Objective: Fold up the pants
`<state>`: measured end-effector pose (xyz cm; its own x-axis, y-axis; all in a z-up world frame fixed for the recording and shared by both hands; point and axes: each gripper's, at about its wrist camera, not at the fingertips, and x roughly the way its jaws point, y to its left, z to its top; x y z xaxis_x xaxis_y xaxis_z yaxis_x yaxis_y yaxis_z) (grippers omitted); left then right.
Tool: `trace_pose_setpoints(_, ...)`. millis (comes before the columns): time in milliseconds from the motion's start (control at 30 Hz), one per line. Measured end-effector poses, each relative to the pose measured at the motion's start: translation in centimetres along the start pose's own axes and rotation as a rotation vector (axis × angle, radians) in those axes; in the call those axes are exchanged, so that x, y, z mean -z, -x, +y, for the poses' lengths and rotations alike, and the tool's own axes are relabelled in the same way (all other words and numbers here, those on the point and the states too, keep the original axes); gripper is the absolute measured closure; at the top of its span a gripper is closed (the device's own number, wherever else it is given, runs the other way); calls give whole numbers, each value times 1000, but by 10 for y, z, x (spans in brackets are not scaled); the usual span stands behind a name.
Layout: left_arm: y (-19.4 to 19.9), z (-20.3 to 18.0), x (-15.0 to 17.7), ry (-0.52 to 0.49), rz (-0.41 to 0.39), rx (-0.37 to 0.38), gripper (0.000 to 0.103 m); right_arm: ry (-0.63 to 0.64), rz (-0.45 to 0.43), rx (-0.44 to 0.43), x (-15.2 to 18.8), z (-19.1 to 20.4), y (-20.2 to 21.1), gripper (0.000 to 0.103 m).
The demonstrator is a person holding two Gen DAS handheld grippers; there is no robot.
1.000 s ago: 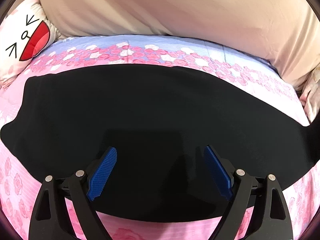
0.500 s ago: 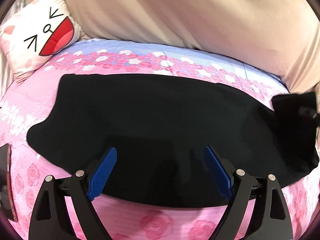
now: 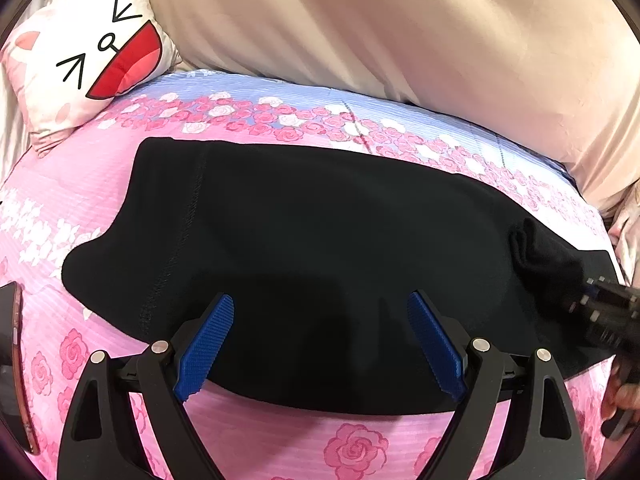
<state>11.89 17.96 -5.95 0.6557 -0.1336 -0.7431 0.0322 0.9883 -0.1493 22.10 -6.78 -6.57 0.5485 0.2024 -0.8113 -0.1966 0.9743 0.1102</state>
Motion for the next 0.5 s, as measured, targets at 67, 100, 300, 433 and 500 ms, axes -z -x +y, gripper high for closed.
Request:
trace_pose_setpoints(67, 1, 2, 0, -1, 0, -4, 17, 29, -10, -22, 6, 8, 7, 47)
trace_pose_setpoints(100, 3, 4, 1, -2, -3, -11, 17, 27, -17, -33, 8, 9, 12, 41)
trace_pose_setpoints(300, 2, 9, 3, 13, 6, -21, 17, 124, -52, 51, 5, 26, 23, 20)
trace_pose_setpoints(433, 6, 13, 5, 28, 5, -24, 17, 148, -30, 37, 7, 35, 14, 21)
trace_pose_setpoints(500, 6, 19, 7, 42, 10, -18, 17, 139, -25, 28, 8, 35, 10, 21)
